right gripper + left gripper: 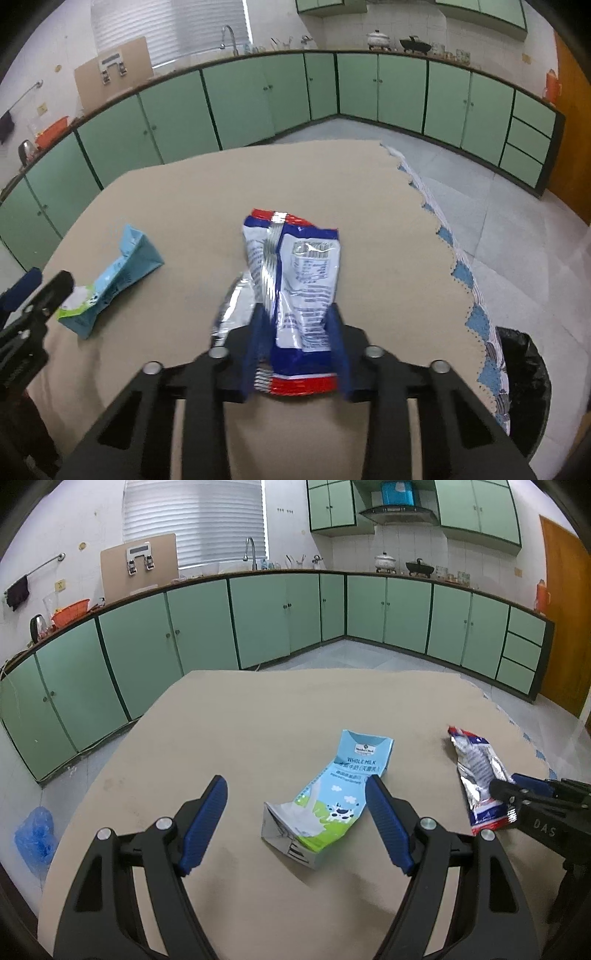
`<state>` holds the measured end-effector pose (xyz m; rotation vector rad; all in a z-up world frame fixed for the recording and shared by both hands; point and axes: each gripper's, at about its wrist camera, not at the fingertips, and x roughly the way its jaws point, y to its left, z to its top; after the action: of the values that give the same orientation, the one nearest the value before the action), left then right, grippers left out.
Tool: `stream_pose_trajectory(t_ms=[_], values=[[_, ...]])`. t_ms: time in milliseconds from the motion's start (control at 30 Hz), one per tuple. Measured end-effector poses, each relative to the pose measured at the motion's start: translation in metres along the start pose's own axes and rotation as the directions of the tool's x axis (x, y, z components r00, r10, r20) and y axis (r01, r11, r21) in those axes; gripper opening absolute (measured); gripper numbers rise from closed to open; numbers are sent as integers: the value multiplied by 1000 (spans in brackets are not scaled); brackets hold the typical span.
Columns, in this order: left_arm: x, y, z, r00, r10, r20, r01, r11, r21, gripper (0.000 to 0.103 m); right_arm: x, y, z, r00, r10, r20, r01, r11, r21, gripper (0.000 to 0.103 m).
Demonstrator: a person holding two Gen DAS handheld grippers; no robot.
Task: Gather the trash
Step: 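Grasp the silver-blue snack bag with the right tool while the left tool grasps the milk carton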
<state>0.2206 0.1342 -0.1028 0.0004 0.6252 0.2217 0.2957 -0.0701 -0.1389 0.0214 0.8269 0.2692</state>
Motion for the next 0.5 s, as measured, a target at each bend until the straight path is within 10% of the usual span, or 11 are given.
stream_pose_trajectory(t_ms=[500], values=[[36, -9, -2, 984, -16, -178, 25, 999, 43, 66, -13, -9, -2, 998, 26, 61, -27, 999, 23, 18]])
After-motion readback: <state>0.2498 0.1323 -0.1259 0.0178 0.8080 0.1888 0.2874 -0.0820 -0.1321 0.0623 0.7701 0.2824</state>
